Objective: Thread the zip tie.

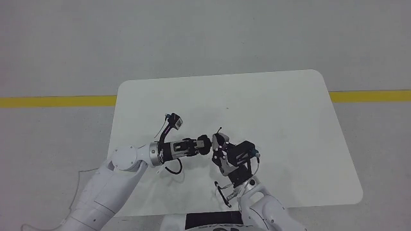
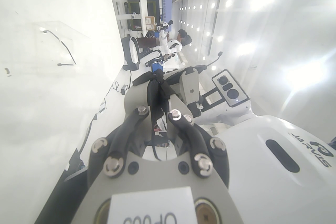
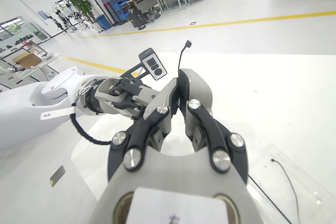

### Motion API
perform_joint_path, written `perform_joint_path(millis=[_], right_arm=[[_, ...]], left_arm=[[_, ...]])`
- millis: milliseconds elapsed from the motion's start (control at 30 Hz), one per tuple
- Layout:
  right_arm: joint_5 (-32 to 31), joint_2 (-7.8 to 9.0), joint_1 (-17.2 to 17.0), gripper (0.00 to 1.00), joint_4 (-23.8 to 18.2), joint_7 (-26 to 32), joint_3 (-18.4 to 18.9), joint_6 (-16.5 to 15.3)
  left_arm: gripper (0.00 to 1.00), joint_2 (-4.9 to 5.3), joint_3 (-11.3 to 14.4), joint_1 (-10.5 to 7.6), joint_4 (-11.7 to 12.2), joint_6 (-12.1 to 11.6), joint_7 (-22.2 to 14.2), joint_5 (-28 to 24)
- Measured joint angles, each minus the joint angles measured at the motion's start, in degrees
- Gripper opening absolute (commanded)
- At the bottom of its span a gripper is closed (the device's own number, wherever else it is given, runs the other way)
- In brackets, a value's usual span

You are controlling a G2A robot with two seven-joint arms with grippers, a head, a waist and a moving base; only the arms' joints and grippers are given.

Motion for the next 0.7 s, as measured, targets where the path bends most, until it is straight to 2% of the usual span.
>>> perform_joint_path(millis=[500,600,700], right_arm=[[1.1,0.12,-1.1,0.00,-1.7,-1.8,1.2,1.5],[1.0,0.12,-1.0,0.00,-1.6,-1.9,1.3,1.5],[-0.7,0.24,-1.2,0.00,-1.5,-2.6,1.5,1.5]], left_arm=[[0.00,0.00,0.0,0.00,0.0,0.0,0.0,0.0],[0.00,0.00,0.4,-0.25,-0.2,0.0,1.1,1.9],[0.00,0.09,0.4,-0.42,-0.1,0.0,0.4,3.6]])
